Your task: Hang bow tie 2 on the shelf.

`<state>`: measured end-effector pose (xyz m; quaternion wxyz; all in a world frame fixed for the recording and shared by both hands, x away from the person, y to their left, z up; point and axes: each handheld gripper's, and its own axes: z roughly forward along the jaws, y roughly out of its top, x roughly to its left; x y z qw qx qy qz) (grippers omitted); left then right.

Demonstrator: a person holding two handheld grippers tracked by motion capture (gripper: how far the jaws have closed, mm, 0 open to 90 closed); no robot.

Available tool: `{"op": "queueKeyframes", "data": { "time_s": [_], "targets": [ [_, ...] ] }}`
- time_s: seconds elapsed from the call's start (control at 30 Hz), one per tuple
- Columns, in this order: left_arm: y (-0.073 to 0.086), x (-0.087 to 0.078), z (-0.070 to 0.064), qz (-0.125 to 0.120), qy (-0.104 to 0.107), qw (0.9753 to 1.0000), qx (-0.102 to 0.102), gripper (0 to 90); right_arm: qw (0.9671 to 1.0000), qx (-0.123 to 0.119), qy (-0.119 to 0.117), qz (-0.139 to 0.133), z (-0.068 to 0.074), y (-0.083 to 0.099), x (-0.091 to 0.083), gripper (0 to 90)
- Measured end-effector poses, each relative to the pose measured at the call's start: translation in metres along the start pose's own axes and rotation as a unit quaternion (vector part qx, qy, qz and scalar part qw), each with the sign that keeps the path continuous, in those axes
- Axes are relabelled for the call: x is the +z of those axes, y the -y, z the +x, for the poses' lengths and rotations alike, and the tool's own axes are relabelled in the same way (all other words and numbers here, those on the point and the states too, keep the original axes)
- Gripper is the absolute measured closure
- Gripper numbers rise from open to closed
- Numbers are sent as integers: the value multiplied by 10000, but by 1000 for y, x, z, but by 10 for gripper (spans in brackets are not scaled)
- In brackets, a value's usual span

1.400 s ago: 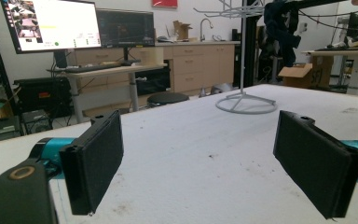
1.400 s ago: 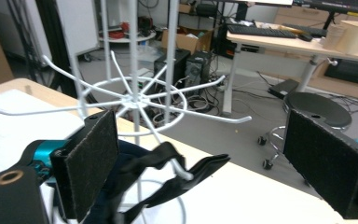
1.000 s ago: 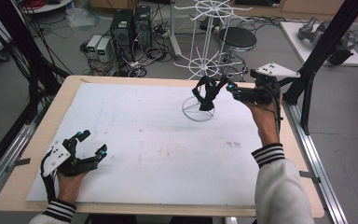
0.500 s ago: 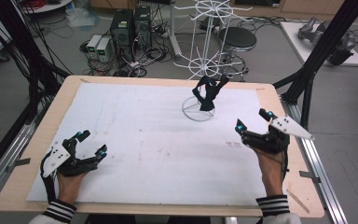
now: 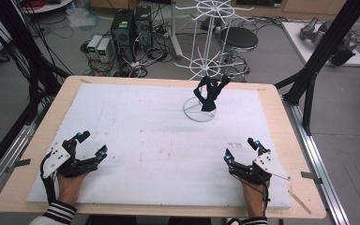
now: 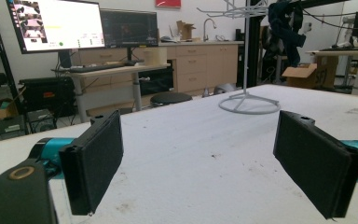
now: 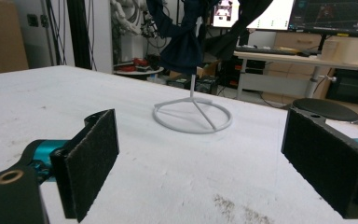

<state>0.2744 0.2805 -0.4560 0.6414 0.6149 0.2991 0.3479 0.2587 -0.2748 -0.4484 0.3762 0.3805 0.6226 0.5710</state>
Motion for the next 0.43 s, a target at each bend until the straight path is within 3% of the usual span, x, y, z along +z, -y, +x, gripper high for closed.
{"op": "queueKeyframes", "data": {
  "time_s": [0.2,0.43],
  "targets": [
    [0,-1,-1,14,-25,10000,-2,162,9999,135,27,-98,-2,5,2,105],
    [0,-1,-1,9,-38,10000,-16,162,9999,-41,55,-87,1,5,2,105]
  ]
}}
